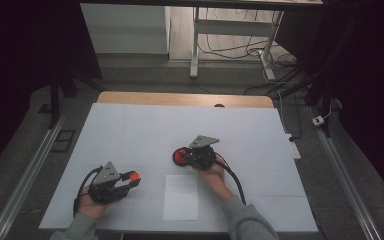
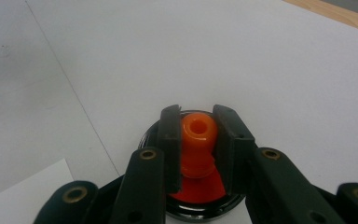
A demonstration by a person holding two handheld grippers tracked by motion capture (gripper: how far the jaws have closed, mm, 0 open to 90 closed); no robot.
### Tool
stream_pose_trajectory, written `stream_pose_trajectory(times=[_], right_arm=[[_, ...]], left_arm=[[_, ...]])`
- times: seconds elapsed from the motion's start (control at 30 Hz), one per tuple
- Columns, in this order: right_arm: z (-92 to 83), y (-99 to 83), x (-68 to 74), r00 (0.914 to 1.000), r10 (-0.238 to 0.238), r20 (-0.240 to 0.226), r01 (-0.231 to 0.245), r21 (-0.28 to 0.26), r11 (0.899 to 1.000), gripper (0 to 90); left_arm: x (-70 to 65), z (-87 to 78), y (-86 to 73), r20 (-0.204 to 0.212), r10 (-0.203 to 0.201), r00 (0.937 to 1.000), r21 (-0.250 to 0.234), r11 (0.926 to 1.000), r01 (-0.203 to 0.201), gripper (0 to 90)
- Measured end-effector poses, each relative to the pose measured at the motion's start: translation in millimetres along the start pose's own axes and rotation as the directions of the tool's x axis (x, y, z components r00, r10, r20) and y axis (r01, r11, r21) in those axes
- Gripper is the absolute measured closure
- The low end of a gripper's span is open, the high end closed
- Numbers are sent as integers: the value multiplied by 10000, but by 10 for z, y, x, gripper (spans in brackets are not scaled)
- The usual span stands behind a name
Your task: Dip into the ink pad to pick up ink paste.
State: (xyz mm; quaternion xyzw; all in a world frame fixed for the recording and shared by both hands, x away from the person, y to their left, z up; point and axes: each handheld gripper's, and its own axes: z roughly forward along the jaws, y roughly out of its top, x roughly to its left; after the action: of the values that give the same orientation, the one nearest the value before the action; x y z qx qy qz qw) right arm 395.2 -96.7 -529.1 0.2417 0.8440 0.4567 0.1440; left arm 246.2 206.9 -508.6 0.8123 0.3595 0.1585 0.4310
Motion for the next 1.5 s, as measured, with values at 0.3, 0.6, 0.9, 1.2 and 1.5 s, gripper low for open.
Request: stream_pose_trajectory(times=[0.3,0.6,0.9,1.2,1.5], right_arm=[[0,-23,0,10000,39,-36,-40,-165,9999,728],[-5,-32,3,10000,41,19,-41,-171,9998,728],[1,-34,-3,9997,242,-27,-243,-276,9993,726],[-118,105,-46,9988,422,-244,-441,-850,9954,723],[-154,113,-30,9976,580,-378,-609,-783,9951,722]], left_arm=[[-6,0,1,-13,7,10000,-3,10000,-7,649],[-2,-4,0,-57,-16,10000,-17,10000,16,649],[4,-10,0,-103,-14,9999,-48,10000,13,649],[36,-26,-4,-197,-101,9998,-127,9999,99,649],[38,-25,-7,-191,-90,9998,-116,9999,88,649]])
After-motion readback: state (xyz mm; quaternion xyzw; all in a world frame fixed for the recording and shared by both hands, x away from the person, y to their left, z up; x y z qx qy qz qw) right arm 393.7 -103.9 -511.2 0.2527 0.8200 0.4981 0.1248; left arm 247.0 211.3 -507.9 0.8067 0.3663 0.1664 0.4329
